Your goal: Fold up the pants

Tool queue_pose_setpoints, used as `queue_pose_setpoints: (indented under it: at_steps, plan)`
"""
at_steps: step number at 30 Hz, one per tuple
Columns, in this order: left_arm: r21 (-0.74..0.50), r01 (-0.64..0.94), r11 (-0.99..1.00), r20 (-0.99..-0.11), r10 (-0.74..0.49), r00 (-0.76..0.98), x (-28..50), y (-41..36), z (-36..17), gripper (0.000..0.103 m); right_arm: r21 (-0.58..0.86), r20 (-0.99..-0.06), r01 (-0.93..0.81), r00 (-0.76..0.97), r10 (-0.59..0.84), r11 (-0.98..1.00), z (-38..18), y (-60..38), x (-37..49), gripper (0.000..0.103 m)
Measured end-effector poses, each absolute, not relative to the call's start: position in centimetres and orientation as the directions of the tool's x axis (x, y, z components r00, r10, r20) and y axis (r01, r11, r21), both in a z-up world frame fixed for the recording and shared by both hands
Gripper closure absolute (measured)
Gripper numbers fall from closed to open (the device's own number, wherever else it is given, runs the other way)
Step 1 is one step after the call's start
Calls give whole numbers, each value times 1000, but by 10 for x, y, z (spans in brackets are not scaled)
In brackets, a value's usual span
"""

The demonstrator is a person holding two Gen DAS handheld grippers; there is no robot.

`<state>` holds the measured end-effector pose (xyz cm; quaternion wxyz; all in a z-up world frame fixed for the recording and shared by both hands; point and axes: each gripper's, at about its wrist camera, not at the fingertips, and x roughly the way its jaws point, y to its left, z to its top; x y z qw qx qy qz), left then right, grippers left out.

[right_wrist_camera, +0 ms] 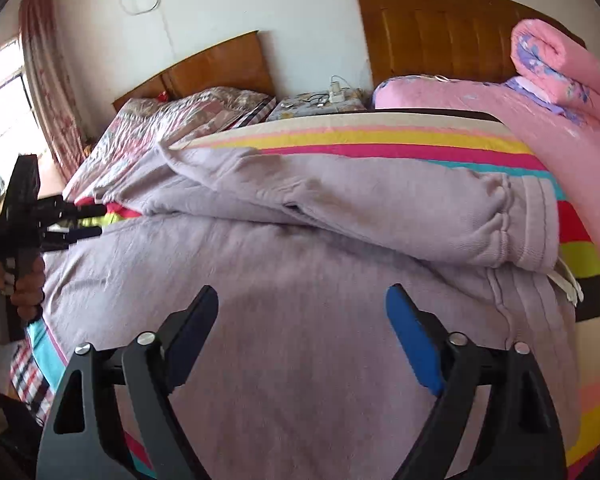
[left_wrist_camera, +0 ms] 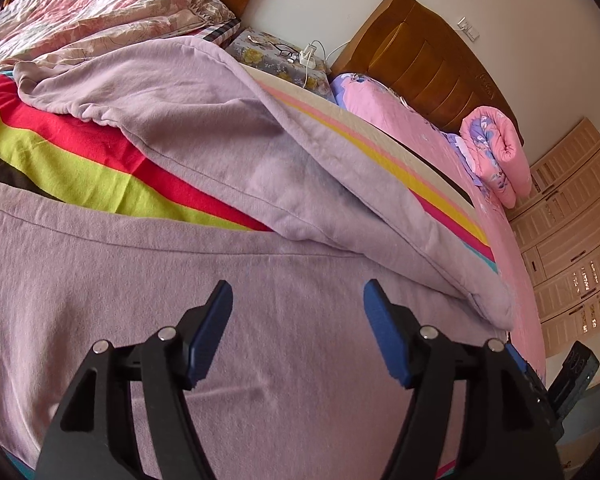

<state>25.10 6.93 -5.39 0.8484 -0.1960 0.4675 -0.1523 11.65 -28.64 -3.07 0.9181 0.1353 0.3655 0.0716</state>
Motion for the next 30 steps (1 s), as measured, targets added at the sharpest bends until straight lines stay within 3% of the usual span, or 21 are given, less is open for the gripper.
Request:
queue_pose_setpoints:
  at_steps: [1,4,6,12,15,16,21,22,26,30]
  plan:
    - [-481,78,873,-729,-448,517,248,70,-55,34,376,-628,7,737,249,927,-29,-301,119,30]
    - [-493,83,866,-718,-459,523,237,74,-56,29,546,-614,153,742,269,823,-37,-334,129,42]
    - [-494,79,866,-715,-457,529,230,76,-56,25,628,-604,198,734,312,753,-49,-344,129,45]
    - [-502,55,863,-726,-455,516,238,83,-58,18,698,-596,296,746,298,652,-67,-351,162,49]
    - [-529,75,845,-706,-488,513,252,78,-51,10,714,-594,337,755,277,614,-70,-357,176,90]
    - [-542,75,837,-701,-500,508,260,77,-49,10,716,-579,326,770,266,617,-65,-356,176,92]
    - [-689,35,724,-631,-623,462,325,75,-47,14,713,-514,246,821,251,657,-31,-351,177,92]
    - [-705,17,709,-629,-636,446,343,72,-49,19,713,-508,237,823,254,660,-29,-352,179,92]
    - [-654,-50,755,-703,-582,407,401,58,-60,35,737,-495,228,822,279,636,-35,-361,179,92]
    - [-603,-100,791,-755,-527,390,438,50,-77,43,755,-483,213,820,307,620,-44,-371,177,92]
